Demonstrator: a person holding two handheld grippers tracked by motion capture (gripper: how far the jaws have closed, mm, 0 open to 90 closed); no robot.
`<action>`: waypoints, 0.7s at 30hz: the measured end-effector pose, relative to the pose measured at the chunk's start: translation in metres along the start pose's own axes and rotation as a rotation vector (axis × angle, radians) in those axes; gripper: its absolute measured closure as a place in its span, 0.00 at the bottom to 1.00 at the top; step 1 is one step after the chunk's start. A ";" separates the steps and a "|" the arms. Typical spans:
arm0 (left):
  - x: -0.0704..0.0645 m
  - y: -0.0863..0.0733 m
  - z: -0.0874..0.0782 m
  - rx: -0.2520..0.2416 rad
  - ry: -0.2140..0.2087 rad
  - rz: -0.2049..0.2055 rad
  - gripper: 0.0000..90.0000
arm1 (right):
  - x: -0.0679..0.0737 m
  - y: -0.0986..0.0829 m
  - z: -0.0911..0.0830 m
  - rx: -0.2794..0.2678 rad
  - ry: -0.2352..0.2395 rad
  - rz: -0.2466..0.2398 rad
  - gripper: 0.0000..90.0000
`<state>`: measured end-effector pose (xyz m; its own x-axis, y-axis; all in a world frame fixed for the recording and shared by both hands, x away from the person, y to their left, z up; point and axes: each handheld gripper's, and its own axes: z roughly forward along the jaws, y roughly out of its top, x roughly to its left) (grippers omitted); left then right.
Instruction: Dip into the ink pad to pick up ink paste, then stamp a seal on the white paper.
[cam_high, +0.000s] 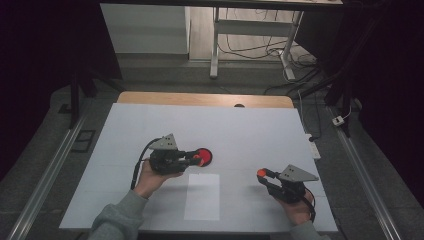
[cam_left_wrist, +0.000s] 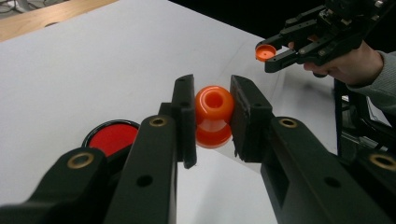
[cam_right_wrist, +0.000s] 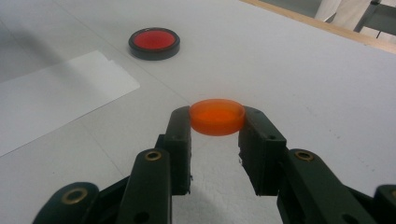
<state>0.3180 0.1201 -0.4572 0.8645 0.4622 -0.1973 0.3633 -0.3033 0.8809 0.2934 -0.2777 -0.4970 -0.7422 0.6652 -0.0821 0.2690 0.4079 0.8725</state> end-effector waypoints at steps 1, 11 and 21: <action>-0.001 0.000 0.000 -0.001 -0.005 0.002 0.80 | 0.000 0.000 0.000 0.000 0.000 -0.001 0.72; -0.011 -0.005 -0.004 0.005 -0.010 0.006 0.80 | -0.001 0.000 -0.001 -0.001 -0.010 -0.001 0.72; -0.021 -0.013 -0.003 0.027 -0.017 0.024 0.80 | -0.001 0.000 -0.002 -0.004 -0.005 0.002 0.72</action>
<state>0.2940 0.1169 -0.4633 0.8787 0.4406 -0.1838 0.3516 -0.3369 0.8734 0.2932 -0.2796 -0.4965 -0.7385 0.6691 -0.0832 0.2676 0.4041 0.8747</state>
